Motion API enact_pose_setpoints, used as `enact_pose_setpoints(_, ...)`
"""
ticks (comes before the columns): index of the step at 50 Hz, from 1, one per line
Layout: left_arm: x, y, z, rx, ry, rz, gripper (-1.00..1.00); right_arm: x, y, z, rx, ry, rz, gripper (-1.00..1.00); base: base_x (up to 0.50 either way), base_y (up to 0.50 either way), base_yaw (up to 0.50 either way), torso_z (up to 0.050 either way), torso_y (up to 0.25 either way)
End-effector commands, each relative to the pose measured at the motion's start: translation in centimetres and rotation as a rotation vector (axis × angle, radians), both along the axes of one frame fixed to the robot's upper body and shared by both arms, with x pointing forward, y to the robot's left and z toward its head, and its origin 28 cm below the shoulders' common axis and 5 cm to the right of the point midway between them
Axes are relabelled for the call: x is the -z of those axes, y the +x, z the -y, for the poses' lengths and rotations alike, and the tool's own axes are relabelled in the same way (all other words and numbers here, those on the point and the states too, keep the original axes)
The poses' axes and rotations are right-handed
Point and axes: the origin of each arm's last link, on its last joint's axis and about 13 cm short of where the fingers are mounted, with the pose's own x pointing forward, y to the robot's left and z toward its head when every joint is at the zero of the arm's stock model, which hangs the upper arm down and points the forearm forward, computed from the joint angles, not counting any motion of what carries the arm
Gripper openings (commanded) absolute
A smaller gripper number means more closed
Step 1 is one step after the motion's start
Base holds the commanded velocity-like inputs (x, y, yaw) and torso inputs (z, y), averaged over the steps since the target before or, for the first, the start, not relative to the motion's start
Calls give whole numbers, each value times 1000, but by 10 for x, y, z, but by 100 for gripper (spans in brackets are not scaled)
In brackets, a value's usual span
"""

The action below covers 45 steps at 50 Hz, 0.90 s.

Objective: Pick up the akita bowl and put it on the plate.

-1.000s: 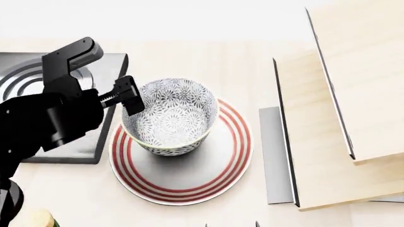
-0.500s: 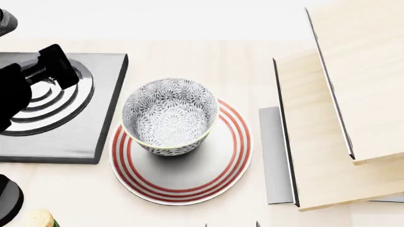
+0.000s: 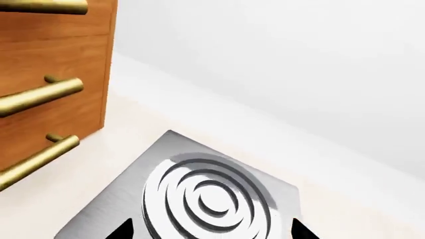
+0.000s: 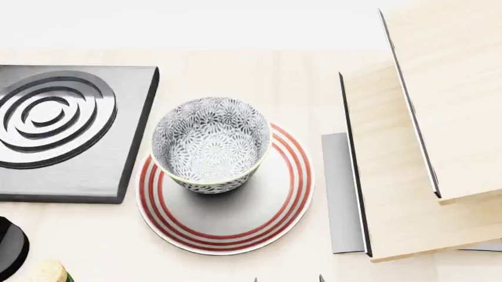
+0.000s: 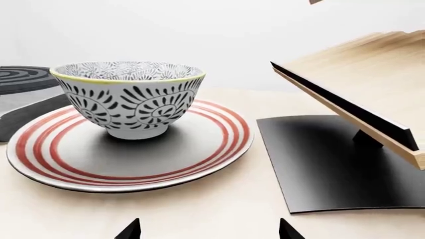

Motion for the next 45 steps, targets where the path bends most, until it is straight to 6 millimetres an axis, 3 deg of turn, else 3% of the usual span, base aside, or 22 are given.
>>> enact_pose_setpoints(1,30,-57,-8,-69,107,65,100,-1,-5,10,52,-44,-41,100,0,0,0,0,0)
enact_pose_setpoints(14,38,-94,-1,-77,133,135,100,-31,-5,20,103,-41,53,100,0,0,0,0,0)
enact_pose_setpoints(22,47,-99,-2,-124,153,144,100,-49,-8,24,121,-41,111,100,0,0,0,0,0)
enact_pose_setpoints(35,27,-121,12,-104,204,284,100,-75,-18,25,129,-44,211,100,0,0,0,0,0)
enact_pose_setpoints(45,20,-130,25,-87,240,360,100,-110,-31,29,141,-31,344,100,0,0,0,0,0)
